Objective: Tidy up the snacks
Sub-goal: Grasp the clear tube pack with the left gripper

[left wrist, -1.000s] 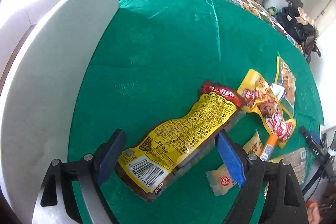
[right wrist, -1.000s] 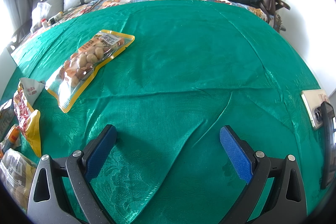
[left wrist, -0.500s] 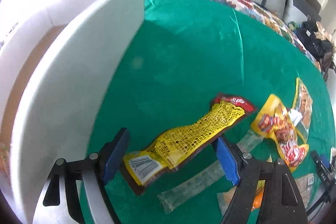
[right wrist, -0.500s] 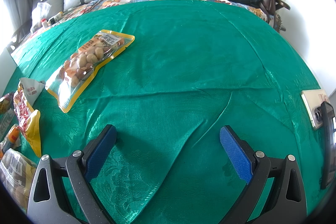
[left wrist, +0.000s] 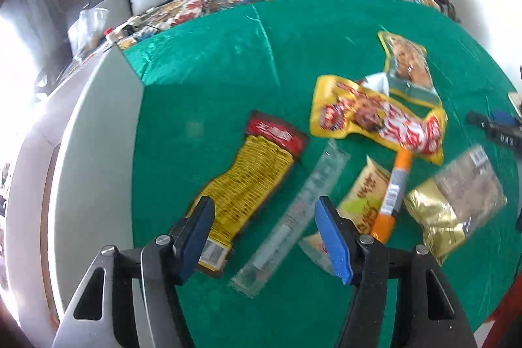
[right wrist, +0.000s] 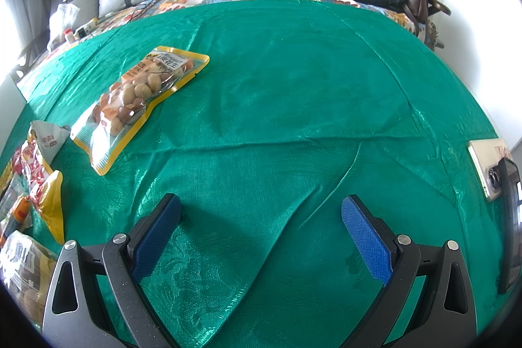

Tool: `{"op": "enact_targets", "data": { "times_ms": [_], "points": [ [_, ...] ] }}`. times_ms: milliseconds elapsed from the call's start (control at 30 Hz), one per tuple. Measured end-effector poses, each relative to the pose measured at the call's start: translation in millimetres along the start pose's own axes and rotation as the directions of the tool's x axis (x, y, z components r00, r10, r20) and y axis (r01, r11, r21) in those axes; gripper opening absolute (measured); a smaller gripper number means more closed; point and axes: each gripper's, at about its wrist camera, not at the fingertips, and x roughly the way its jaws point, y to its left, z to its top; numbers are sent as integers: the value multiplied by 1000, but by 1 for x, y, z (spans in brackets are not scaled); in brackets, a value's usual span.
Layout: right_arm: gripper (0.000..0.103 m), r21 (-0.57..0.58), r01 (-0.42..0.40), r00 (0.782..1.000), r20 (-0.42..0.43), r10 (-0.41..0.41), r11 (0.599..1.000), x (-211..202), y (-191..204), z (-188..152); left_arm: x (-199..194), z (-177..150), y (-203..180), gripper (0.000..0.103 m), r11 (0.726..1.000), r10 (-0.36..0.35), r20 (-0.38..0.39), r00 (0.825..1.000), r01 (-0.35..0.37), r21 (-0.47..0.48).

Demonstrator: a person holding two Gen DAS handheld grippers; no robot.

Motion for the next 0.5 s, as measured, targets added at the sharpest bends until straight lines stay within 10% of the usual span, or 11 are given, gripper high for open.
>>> {"op": "enact_targets", "data": {
  "times_ms": [233,500],
  "points": [
    [101,0,0,1000,0,0,1000,0,0,0,39,-4,9,44,984,-122,-96,988,107,-143],
    [101,0,1,1000,0,-1,1000,0,0,0,38,0,-3,35,988,-150,-145,978,141,-68]
  ]
}}
